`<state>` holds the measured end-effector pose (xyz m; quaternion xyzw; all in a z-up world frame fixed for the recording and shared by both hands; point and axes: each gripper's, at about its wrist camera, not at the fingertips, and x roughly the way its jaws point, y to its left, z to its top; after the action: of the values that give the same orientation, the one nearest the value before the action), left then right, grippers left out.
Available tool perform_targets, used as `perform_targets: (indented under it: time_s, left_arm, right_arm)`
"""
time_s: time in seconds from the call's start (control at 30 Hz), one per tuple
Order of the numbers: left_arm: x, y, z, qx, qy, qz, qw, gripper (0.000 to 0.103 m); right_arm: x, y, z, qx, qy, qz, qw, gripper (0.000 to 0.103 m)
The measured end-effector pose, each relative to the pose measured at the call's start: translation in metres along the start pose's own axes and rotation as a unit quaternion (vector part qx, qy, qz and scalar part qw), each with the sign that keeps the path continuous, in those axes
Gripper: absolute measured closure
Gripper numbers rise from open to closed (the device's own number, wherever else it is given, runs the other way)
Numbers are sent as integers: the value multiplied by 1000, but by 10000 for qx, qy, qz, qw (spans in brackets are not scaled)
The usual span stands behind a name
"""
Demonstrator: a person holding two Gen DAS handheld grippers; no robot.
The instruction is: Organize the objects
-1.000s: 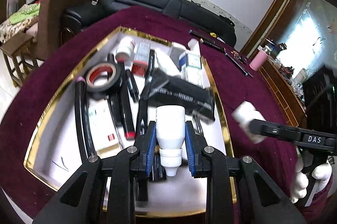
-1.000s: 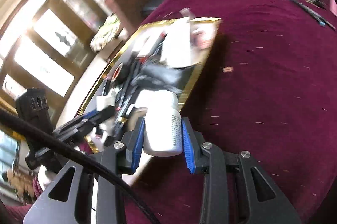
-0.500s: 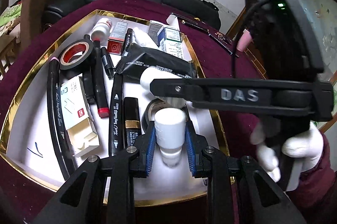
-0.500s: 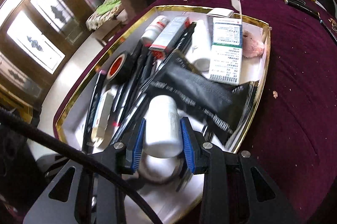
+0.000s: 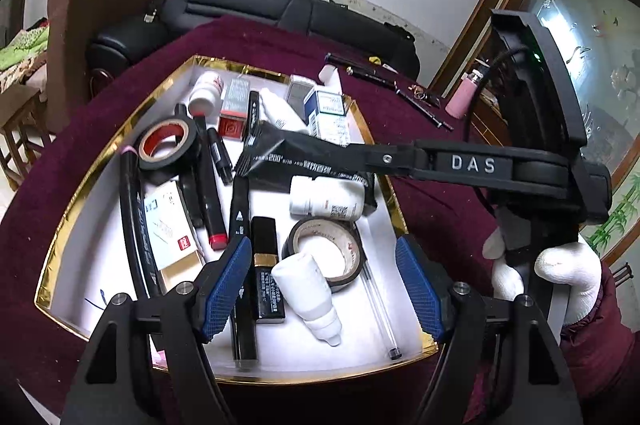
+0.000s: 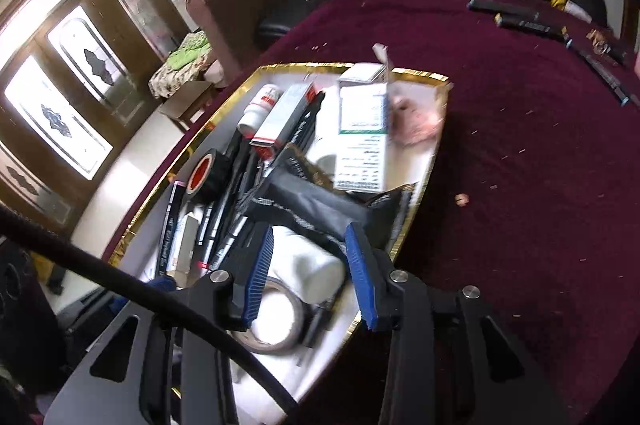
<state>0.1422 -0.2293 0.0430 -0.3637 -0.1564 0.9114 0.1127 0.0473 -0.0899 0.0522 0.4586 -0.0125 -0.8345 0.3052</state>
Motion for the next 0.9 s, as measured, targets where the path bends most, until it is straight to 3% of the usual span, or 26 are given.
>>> perform_targets:
  time_s: [0.13,0.27,0.47,0.63,0.83,0.9]
  left_arm:
    - [-6,-6,2,96,-140,42,9998,32]
    - [-12,-12,4,212,-322,210,9990,25]
    - [-21,-18,7,348,-555,636,9958,25]
    - [-26,-25,8,452,-728,931,9920,25]
    - [-34,-38,10,744,-1086,1506,9798,24]
    - [-36,-39,10,772,-1137,1513,9789,24]
  right_arm:
    - [-16,2,-5,-161,-231,-348,9990,65]
    - [-31,5,-12,-321,-538,-784,9950,53]
    - [-54,4,-21,-486,-960,-1677,9799,43]
    - [-61,-4,-25,-423,-1037,-1933,9747,43]
    - [-66,-11,-33,-394,-1044,-2025,9729,43]
    - [-66,-12,-35,-393,-1037,-2047,9725,43]
